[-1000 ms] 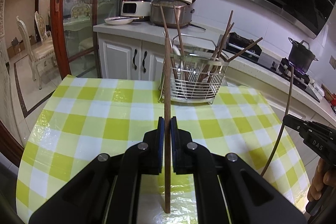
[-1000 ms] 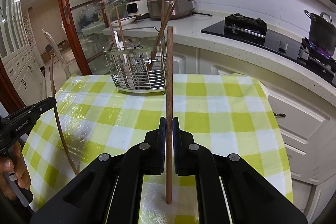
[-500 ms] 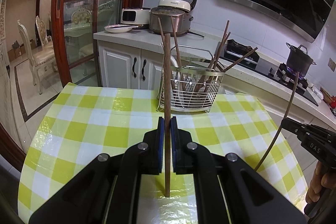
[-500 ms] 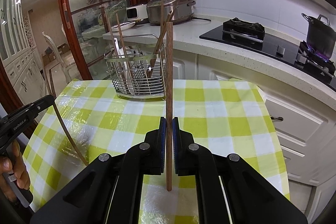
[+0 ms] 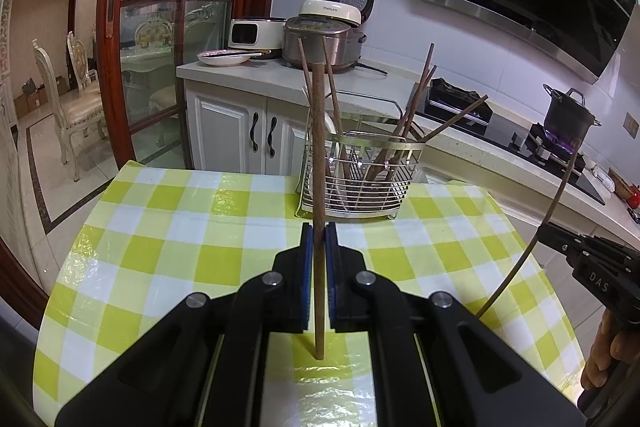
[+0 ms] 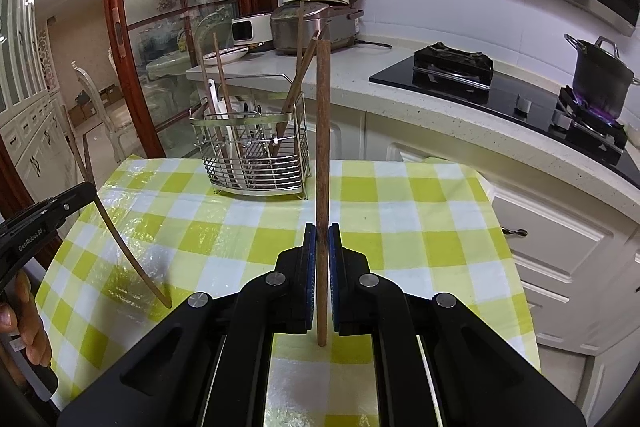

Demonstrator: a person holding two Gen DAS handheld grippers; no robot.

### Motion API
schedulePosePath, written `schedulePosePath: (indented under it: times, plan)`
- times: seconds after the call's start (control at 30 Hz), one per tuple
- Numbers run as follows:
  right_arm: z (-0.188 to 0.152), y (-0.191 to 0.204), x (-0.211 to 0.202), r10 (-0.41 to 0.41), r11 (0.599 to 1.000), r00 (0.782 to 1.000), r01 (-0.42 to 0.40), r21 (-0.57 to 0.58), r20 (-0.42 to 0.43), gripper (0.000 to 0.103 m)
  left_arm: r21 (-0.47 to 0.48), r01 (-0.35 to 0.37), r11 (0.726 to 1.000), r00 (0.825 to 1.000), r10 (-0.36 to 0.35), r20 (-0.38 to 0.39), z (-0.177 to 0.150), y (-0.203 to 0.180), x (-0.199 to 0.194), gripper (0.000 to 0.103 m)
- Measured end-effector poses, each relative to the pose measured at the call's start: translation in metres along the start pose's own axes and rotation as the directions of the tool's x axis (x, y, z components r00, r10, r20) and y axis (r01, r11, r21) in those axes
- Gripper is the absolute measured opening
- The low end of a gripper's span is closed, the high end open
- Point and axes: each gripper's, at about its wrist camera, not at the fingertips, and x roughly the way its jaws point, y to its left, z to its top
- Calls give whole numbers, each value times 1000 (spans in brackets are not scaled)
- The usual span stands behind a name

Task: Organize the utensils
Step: 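Lift both chopsticks upright and carry them over the wire rack with both tools, then lower and open the right tool to drop its chopstick while the left tool releases its chopstick into the rack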

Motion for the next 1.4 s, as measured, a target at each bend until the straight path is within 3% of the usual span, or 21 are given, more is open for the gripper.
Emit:
schedulePosePath:
  times: [0.43,0.8,1.13,1.4]
  plan:
    - [17,10,-6,17,1000,999,-16,-15,34,6,24,9,1000,999,-9,35,17,-6,-3,6]
    - [95,42,-15,83,995,989,-74,-71,125,6,65,41,997,990,-50,132,83,-15,-12,6]
    - [176,63,-14,108,991,972,-88,-102,210,6,92,46,995,971,-67,231,155,-26,-11,6]
    - [208,63,4,95,993,964,-73,-96,250,6,84,65,994,958,-86,272,190,-34,14,6]
